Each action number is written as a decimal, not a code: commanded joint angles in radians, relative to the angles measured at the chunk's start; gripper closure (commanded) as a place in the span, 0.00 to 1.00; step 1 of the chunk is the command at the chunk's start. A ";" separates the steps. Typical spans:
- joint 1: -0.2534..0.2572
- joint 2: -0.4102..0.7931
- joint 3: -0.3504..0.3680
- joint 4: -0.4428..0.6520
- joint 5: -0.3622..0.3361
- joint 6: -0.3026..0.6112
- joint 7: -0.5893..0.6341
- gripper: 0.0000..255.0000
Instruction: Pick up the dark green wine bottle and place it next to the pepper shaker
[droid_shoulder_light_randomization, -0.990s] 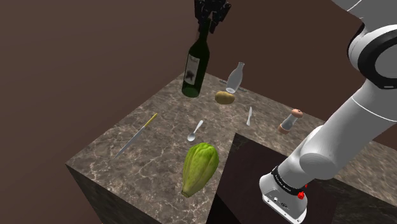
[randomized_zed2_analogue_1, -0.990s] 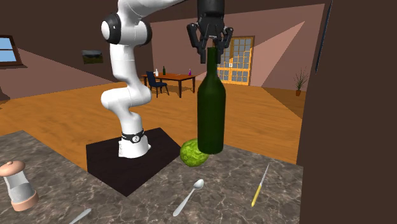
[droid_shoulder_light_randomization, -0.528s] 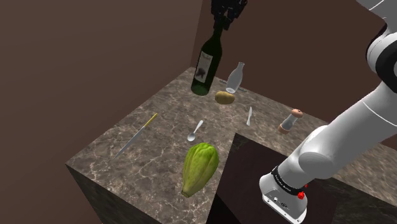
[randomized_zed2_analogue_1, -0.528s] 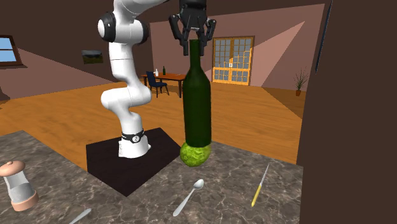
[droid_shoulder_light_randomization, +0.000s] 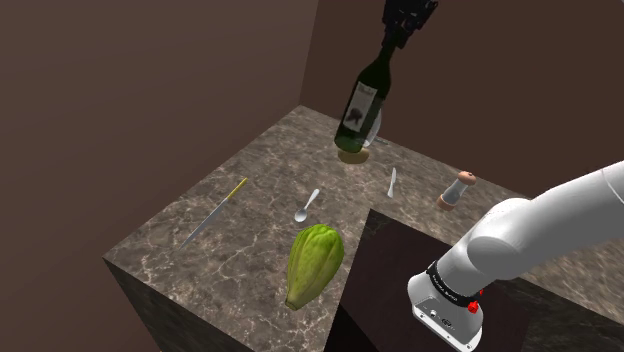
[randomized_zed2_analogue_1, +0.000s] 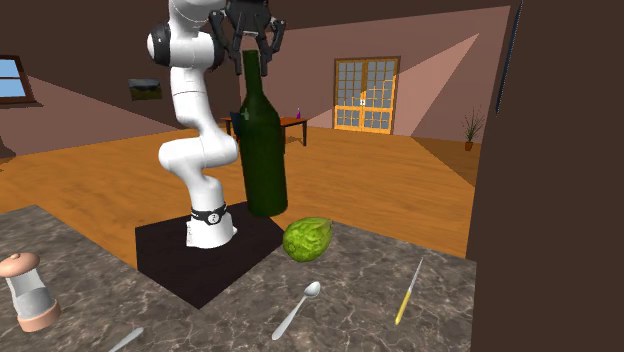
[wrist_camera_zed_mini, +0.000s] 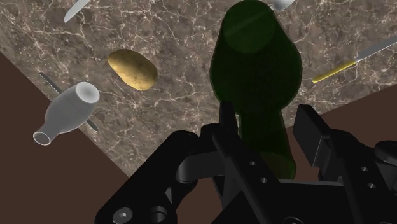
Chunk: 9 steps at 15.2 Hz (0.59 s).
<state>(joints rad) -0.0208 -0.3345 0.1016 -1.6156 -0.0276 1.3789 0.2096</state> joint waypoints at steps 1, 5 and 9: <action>-0.009 -0.057 -0.028 -0.045 -0.001 -0.010 -0.039 1.00; -0.027 -0.143 -0.087 -0.091 -0.015 -0.047 -0.118 1.00; -0.044 -0.215 -0.147 -0.117 -0.040 -0.090 -0.198 1.00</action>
<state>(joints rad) -0.0598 -0.5325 -0.0280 -1.7280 -0.0600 1.3012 0.0357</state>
